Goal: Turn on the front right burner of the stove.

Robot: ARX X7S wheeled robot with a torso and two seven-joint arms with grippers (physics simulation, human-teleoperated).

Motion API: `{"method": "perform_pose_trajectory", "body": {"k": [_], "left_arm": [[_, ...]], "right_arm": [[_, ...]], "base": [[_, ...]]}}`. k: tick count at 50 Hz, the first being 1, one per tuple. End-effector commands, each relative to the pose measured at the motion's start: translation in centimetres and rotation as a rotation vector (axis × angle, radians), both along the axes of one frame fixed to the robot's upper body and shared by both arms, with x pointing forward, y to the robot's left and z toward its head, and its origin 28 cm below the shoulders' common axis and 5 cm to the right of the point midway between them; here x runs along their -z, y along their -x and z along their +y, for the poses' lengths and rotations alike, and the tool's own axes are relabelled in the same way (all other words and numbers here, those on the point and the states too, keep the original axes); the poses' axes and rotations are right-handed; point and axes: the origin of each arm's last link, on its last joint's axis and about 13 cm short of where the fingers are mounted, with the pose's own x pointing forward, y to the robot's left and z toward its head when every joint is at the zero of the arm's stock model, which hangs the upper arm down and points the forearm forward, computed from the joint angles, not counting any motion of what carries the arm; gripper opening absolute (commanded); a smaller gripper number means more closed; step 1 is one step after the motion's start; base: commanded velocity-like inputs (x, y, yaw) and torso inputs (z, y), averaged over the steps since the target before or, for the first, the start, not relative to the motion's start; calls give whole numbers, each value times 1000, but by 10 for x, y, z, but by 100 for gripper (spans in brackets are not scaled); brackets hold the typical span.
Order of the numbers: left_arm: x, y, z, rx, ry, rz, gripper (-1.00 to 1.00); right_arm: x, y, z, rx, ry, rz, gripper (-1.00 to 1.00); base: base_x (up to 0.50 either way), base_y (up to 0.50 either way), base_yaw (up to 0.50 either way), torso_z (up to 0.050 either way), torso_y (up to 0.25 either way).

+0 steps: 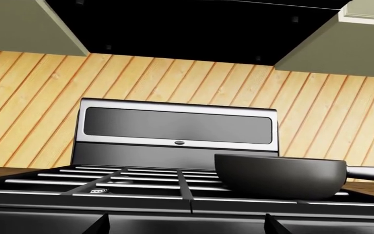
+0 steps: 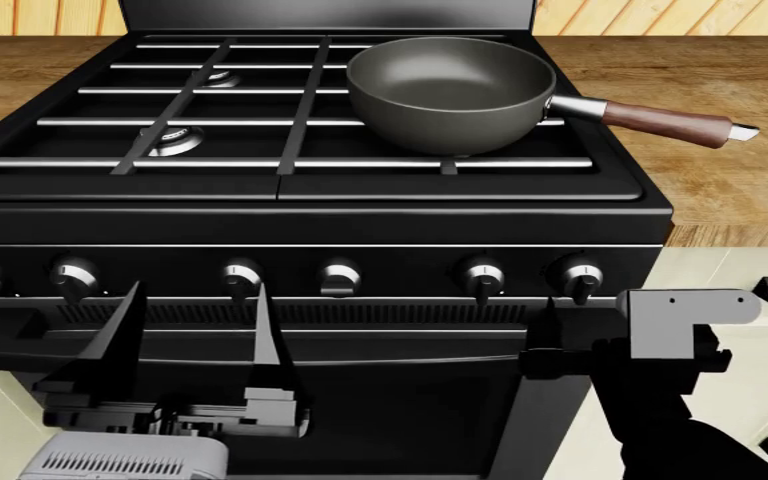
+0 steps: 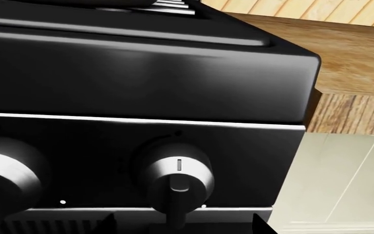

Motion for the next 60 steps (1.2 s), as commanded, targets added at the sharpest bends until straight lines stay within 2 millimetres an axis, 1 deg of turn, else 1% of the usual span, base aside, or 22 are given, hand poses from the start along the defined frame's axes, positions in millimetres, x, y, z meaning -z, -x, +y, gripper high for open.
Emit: {"method": "perform_pose_trajectory", "body": {"k": [1,38,39,60], "left_arm": [[0,-1,-1,2,-2,2,100],[0,-3,-1,4,-2,4,100],[0,-3,-1,5,-2,4,100],[1,-3,-1,7,-5,5,100]], "right_arm": [[2,-3,0,5,-6,-4,100],[3,-8,-1,4,-4,-6,100],[3,-8,-1,4,-4,-7,-100],[2,-8,-2,6,-1,-15,-100]], "base": [[0,0,0,0,0],[0,0,0,0,0],[0,0,0,0,0],[0,0,0,0,0]]}}
